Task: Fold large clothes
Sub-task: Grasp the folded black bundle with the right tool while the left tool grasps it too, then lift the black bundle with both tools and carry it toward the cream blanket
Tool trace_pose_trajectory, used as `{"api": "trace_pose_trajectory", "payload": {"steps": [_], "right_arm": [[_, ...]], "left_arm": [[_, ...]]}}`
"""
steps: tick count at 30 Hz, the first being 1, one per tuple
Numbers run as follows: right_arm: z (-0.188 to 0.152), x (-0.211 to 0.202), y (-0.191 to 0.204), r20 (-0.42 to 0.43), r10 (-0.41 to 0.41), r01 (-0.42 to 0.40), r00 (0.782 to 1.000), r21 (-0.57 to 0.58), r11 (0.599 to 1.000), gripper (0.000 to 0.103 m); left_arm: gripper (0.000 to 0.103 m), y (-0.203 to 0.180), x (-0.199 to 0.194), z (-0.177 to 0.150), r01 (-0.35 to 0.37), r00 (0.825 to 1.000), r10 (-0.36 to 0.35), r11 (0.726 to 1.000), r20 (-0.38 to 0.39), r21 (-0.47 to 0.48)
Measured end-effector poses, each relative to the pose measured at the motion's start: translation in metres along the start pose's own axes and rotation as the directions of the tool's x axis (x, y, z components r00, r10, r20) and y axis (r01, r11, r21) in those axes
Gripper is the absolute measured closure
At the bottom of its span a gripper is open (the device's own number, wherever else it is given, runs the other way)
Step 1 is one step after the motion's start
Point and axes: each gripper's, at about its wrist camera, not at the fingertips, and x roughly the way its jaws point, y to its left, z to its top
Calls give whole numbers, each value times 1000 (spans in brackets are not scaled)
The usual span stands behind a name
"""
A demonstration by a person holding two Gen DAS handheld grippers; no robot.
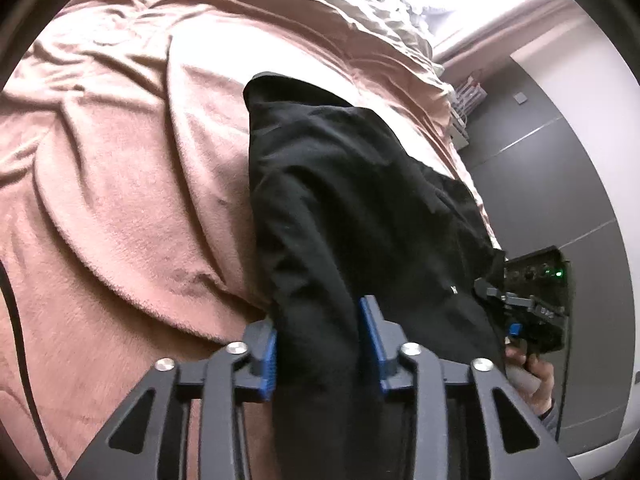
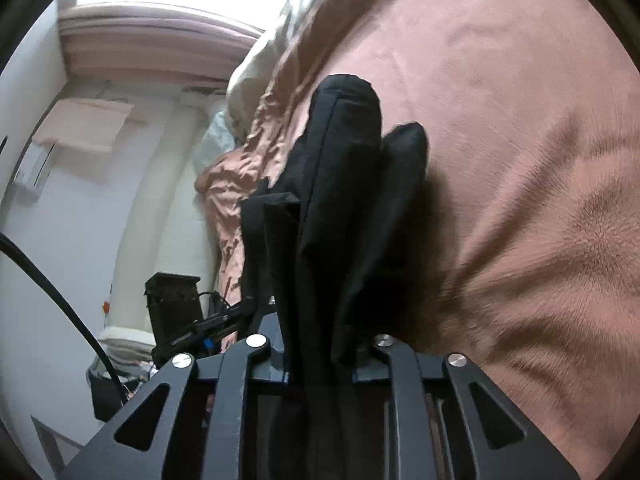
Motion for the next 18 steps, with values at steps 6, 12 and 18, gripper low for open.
{"api": "trace_pose_trajectory", "payload": {"steps": [6, 12, 18], "right_arm": [[-14, -13, 34, 44, -38, 42, 998, -78, 996, 88], [-43, -42, 63, 104, -44, 59, 994, -141, 988, 90], [-68, -86, 89, 179, -46, 81, 983, -194, 978, 90]], "left_arm": [[82, -21, -29, -9, 18, 998, -20, 999, 62, 27], [84, -54, -65, -21, 54, 992, -60, 997, 111, 58], [84, -99, -81, -32, 112, 985, -123, 989, 120, 93]]}}
